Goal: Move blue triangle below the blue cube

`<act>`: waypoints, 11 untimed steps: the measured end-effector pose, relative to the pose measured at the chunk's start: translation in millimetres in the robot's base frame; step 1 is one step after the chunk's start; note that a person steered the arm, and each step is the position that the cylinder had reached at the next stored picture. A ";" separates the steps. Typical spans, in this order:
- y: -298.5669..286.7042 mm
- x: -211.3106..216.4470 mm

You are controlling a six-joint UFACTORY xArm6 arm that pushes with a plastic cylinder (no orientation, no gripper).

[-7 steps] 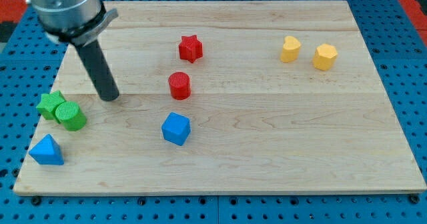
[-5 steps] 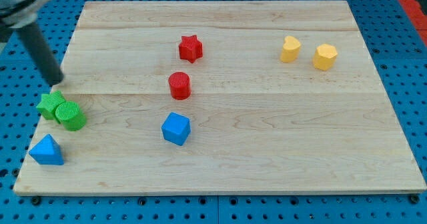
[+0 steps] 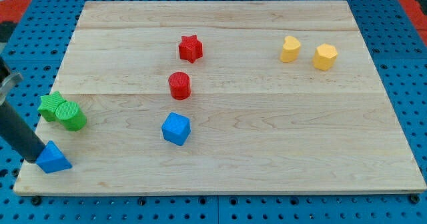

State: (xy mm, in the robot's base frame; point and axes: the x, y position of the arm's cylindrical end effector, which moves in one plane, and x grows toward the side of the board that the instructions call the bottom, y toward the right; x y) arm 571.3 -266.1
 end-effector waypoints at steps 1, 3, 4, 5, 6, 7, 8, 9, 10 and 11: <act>36.0 5.5; 115.2 5.5; 159.2 6.4; 177.3 16.6; 170.1 45.3; 214.0 46.4; 292.8 44.4; 303.3 41.1; 333.4 22.5; 333.4 -6.8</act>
State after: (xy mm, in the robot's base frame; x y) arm 564.6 67.3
